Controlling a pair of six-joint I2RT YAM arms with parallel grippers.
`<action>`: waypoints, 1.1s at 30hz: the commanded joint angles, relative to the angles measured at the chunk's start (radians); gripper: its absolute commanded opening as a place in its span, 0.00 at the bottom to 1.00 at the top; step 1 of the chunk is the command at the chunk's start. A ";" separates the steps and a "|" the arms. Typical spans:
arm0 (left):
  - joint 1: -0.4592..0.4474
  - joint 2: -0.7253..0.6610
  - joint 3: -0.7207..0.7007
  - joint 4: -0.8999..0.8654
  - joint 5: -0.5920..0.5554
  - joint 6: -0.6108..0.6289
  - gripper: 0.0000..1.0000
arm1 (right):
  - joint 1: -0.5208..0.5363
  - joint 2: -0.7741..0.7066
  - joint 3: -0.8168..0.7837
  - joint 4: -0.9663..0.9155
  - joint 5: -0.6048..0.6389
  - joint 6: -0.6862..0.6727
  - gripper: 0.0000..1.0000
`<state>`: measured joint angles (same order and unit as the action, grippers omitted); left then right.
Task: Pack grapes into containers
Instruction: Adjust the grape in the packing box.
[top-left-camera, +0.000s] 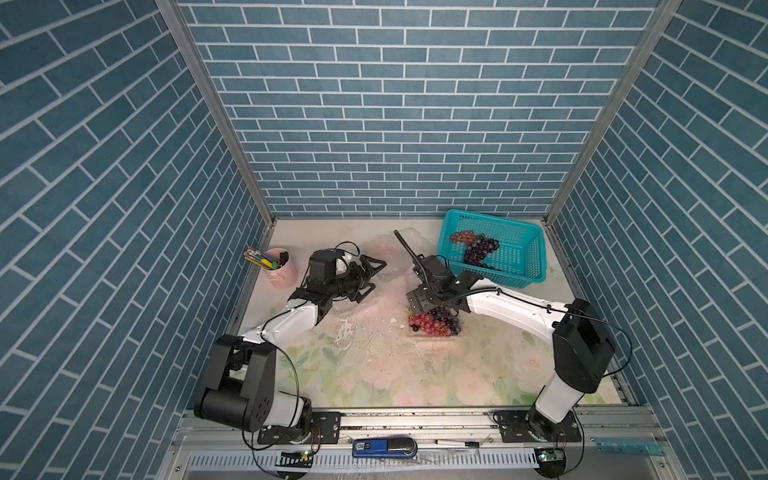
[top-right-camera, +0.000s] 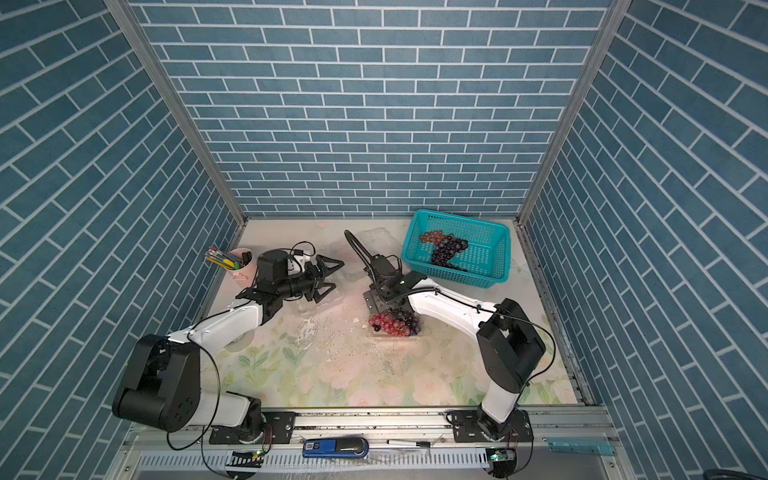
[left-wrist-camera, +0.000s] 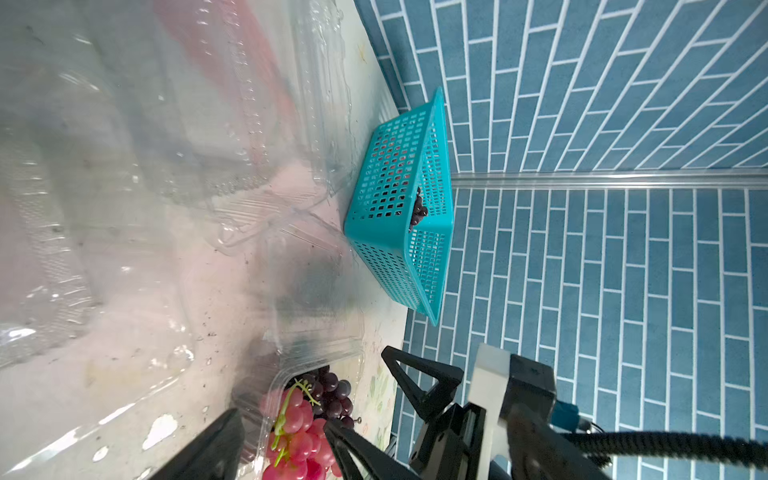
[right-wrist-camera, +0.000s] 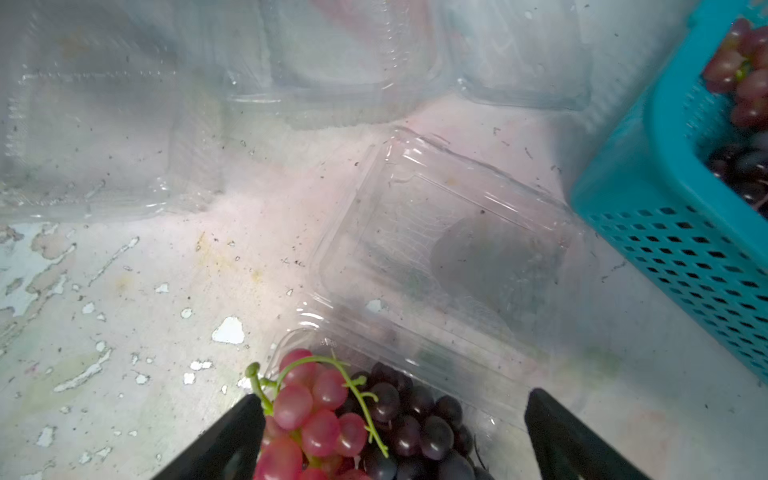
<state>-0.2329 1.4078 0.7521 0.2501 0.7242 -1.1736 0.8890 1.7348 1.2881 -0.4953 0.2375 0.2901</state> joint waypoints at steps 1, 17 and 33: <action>0.004 -0.017 -0.021 -0.014 0.019 0.014 1.00 | 0.026 0.049 0.052 -0.076 0.054 -0.056 0.99; -0.003 0.016 -0.050 0.033 0.013 0.014 1.00 | 0.055 0.129 0.060 -0.138 0.153 -0.061 0.99; -0.020 0.032 -0.065 0.033 0.009 0.024 0.99 | 0.054 0.113 0.079 -0.153 0.165 -0.062 0.99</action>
<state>-0.2424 1.4246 0.6857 0.2745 0.7273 -1.1706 0.9436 1.8786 1.3434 -0.6041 0.3740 0.2527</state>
